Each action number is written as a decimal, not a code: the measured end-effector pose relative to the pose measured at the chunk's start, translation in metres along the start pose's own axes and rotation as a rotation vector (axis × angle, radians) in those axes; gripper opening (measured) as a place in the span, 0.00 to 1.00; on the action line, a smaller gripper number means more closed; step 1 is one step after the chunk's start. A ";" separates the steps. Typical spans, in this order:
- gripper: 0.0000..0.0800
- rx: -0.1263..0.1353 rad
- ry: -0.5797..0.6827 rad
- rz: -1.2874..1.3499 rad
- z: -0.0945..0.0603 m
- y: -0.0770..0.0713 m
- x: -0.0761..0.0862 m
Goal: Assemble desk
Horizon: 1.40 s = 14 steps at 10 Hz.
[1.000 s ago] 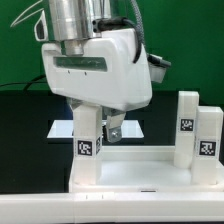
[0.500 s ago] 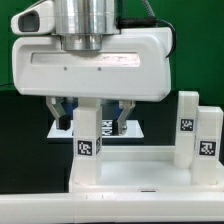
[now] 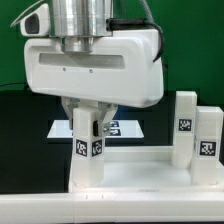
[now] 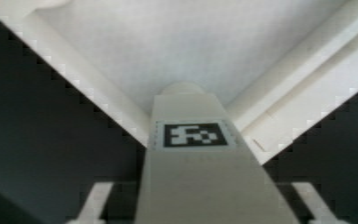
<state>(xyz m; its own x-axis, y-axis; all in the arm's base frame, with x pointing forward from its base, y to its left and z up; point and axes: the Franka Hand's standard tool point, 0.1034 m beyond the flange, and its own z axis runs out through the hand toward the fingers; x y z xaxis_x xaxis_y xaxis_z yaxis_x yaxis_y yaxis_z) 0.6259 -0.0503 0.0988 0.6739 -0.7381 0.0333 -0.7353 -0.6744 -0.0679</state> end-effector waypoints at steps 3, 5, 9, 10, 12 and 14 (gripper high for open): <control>0.36 0.005 -0.004 0.277 0.000 0.001 0.002; 0.36 -0.011 -0.066 0.602 -0.003 0.003 0.002; 0.36 0.013 -0.105 1.067 -0.004 -0.002 0.004; 0.36 0.009 -0.098 1.126 -0.002 0.000 0.004; 0.38 -0.003 -0.088 1.174 -0.001 0.004 0.004; 0.41 -0.005 -0.086 1.170 -0.001 0.005 0.004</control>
Offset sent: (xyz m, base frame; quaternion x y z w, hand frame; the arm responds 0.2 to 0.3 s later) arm 0.0065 -0.0120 0.0045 -0.0281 -0.0163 0.2803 0.9594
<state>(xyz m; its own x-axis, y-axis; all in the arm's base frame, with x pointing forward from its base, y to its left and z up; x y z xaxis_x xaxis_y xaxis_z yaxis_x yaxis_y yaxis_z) 0.6248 -0.0563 0.0995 -0.4103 -0.9048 -0.1142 -0.9103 0.4138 -0.0084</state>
